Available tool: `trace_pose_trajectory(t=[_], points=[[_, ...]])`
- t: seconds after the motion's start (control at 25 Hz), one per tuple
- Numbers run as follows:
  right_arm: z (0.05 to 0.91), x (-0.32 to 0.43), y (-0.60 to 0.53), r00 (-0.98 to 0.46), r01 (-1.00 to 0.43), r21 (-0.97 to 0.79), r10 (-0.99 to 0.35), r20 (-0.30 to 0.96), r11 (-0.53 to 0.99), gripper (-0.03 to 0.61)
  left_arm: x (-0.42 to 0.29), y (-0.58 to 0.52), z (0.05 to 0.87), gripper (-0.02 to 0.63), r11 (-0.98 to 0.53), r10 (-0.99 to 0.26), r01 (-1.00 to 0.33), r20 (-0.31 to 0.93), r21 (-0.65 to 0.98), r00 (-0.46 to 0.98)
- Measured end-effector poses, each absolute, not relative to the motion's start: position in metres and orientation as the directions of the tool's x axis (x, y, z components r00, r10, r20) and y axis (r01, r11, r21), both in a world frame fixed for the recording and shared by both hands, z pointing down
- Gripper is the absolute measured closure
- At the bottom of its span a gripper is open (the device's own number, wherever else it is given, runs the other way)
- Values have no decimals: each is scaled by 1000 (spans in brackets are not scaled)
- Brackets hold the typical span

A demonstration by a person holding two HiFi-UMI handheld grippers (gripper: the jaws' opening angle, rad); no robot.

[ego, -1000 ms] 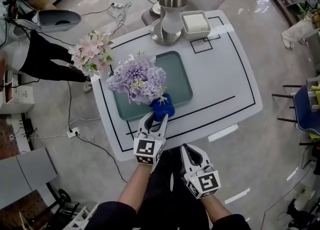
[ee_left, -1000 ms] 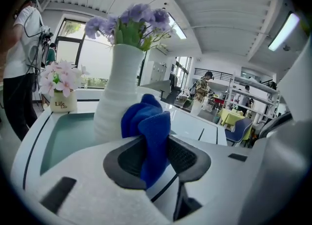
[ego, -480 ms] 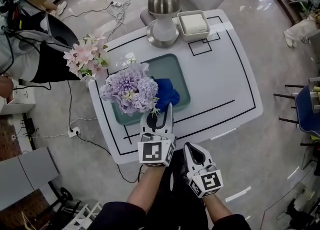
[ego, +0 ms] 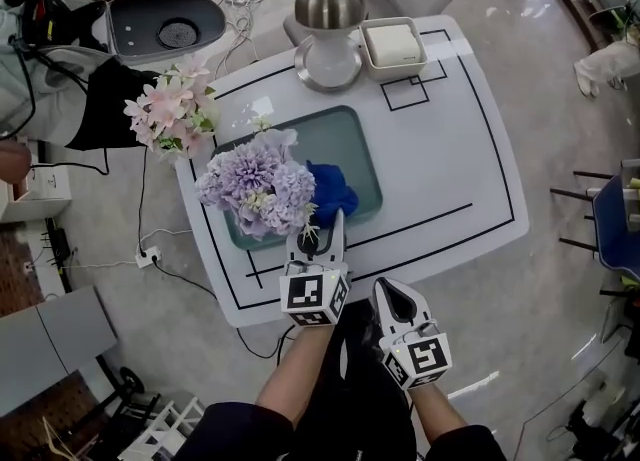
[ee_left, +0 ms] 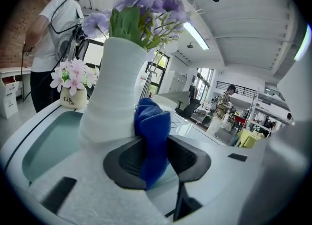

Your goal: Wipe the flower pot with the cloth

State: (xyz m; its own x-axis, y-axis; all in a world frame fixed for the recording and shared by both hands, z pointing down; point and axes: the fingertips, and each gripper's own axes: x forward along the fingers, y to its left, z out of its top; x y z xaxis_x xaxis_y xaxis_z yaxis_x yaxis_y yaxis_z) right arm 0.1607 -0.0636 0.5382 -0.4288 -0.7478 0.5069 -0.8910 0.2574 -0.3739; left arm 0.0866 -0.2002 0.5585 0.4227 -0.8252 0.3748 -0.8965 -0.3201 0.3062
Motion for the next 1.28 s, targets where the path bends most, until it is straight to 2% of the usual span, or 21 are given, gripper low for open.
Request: trace_pose_trajectory(t=[0.16, 0.52, 1.0, 1.28], points=[[530, 155, -65, -426, -893, -362, -757, 495, 266, 569, 86, -189, 555, 488, -348, -814, -884, 367, 312, 450], [495, 128, -54, -426, -898, -315, -779, 460, 306, 569, 54, -153, 495, 488, -441, -826, -871, 281, 218, 489], [439, 73, -28, -467, -884, -232, -790, 397, 405, 570, 1, -79, 448, 488, -493, -805, -856, 292, 156, 517], [428, 54, -3, -488, -873, -205, -773, 405, 443, 571, -11, -33, 428, 488, -541, -787, -834, 284, 112, 548]])
